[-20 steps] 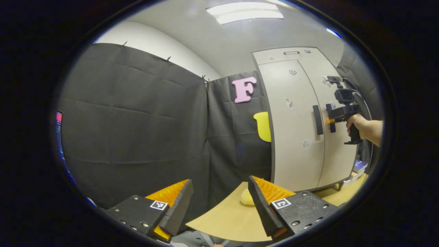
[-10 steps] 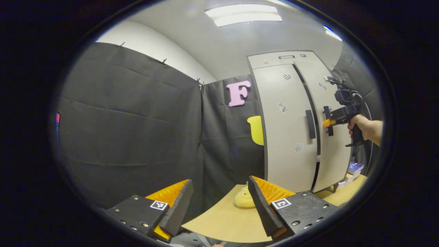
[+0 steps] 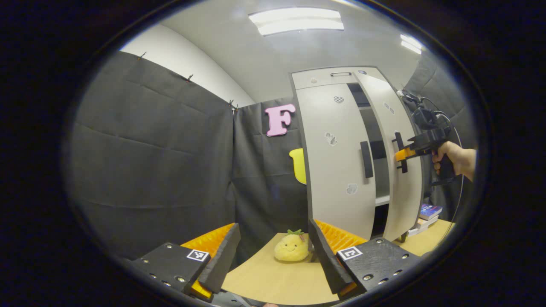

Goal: Open the right door of the double-door shoe cabinet with the right hand, and open the left door with the left hand.

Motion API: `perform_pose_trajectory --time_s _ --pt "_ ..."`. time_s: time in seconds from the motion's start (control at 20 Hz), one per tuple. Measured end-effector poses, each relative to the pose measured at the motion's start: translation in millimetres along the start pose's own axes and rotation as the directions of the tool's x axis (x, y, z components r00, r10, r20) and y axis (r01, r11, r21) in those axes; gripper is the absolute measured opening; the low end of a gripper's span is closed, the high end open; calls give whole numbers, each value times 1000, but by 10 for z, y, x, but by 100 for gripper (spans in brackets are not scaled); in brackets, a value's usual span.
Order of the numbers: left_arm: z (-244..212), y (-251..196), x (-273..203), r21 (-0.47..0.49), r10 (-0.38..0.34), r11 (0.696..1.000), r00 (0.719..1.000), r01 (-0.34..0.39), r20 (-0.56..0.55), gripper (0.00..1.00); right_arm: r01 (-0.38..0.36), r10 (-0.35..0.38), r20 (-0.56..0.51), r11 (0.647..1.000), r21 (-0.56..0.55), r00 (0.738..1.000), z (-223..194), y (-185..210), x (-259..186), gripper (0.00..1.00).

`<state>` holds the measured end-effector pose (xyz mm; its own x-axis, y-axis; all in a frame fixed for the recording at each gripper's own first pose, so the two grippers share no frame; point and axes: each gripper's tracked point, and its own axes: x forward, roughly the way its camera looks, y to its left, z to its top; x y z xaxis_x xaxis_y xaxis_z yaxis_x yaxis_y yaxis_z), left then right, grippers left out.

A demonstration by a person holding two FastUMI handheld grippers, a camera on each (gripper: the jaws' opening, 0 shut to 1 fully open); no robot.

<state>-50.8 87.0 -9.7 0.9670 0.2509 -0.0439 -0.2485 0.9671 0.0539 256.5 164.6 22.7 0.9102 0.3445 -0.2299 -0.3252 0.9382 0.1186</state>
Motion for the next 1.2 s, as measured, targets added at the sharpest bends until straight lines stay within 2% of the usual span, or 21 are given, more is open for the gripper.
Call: perform_pose_trajectory --time_s 1.1,1.15,1.2 --pt "30 -977 326 -30 -188 982 982 188 17 94 -12 12 41 1000 -1 999 -10 -383 -488 7" --pt "39 -1011 337 -31 -193 981 981 193 18 93 -13 12 43 1000 2 999 -8 -395 -493 12" --pt "34 -1054 352 -33 -198 980 980 198 18 93 -12 12 41 1000 3 999 -11 -413 -507 7"
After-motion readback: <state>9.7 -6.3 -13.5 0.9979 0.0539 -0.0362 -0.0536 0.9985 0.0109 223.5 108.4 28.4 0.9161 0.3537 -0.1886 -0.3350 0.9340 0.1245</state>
